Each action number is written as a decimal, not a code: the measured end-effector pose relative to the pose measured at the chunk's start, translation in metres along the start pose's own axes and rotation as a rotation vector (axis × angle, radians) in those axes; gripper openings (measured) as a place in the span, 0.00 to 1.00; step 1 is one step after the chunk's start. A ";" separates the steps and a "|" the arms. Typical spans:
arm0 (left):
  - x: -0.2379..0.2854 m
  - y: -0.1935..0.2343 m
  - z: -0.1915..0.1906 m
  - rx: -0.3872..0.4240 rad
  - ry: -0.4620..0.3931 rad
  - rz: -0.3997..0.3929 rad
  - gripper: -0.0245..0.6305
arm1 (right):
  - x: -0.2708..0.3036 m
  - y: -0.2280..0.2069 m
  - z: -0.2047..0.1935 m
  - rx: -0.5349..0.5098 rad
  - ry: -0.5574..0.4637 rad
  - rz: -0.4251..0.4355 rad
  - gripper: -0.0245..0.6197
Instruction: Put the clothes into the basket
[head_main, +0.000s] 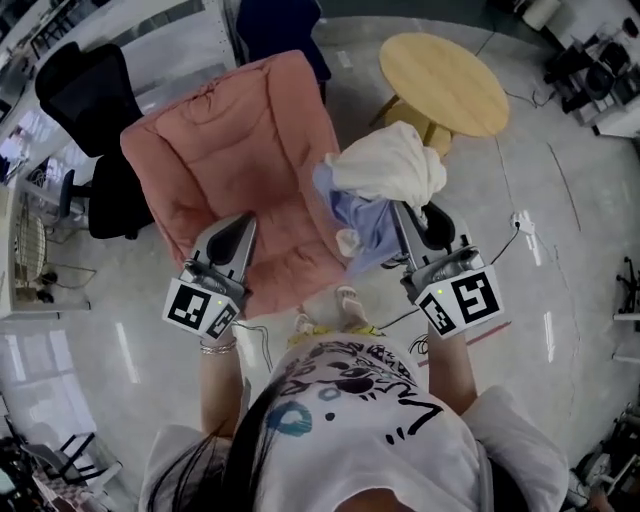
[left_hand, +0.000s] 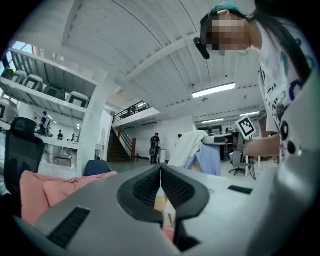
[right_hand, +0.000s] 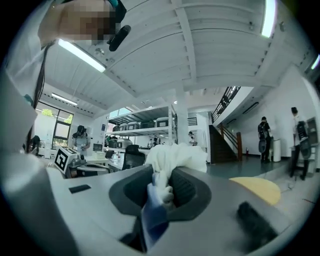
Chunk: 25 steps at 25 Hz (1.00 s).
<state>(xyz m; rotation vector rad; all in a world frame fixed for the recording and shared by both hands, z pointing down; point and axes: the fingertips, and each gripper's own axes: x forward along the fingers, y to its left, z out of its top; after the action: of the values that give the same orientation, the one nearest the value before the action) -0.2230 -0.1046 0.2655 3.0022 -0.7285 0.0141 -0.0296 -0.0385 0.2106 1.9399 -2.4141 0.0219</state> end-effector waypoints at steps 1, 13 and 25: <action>0.006 -0.006 -0.002 0.001 0.003 -0.028 0.06 | -0.009 -0.006 -0.002 0.000 0.003 -0.029 0.17; 0.097 -0.107 -0.022 -0.025 0.050 -0.337 0.06 | -0.126 -0.092 -0.028 0.005 0.049 -0.345 0.17; 0.208 -0.184 -0.012 -0.046 0.034 -0.384 0.06 | -0.190 -0.195 -0.042 -0.013 0.069 -0.331 0.17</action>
<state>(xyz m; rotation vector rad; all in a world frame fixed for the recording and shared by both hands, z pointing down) 0.0464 -0.0354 0.2732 3.0332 -0.1388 0.0321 0.2026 0.1068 0.2405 2.2640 -2.0184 0.0607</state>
